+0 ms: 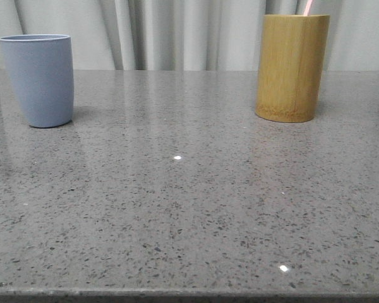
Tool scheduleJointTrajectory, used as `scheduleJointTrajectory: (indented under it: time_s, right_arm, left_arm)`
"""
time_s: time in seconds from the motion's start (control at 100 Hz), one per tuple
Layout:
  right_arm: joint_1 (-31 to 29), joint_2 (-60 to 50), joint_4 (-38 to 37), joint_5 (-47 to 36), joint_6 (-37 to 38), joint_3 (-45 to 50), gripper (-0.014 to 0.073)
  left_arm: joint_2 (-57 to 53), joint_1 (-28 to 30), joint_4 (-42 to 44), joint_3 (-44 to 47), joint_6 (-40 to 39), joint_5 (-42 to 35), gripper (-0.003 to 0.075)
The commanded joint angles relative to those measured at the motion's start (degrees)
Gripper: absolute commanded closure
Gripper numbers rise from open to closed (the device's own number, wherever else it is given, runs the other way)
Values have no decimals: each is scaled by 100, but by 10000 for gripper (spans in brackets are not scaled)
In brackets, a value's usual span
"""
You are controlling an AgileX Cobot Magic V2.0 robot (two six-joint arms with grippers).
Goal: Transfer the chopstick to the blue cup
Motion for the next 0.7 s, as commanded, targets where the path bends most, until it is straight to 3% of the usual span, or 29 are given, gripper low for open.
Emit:
scheduleJointTrajectory:
  time_s: [0.0, 0.09, 0.42, 0.69]
  right_arm:
    - [-45, 161, -17, -415, -69, -276, 273]
    - [-45, 169, -17, -523, -69, -275, 269]
    - [-45, 169, -17, -477, -69, -275, 269]
    - [-45, 169, -17, -645, -69, -275, 269]
  left_arm:
    - [29, 6, -63, -250, -31, -412, 458]
    - [29, 6, -63, -250, -31, -412, 385]
    - [68, 6, -21, -255, -28, -393, 384]
    - [961, 6, 11, -1251, -28, 893, 381]
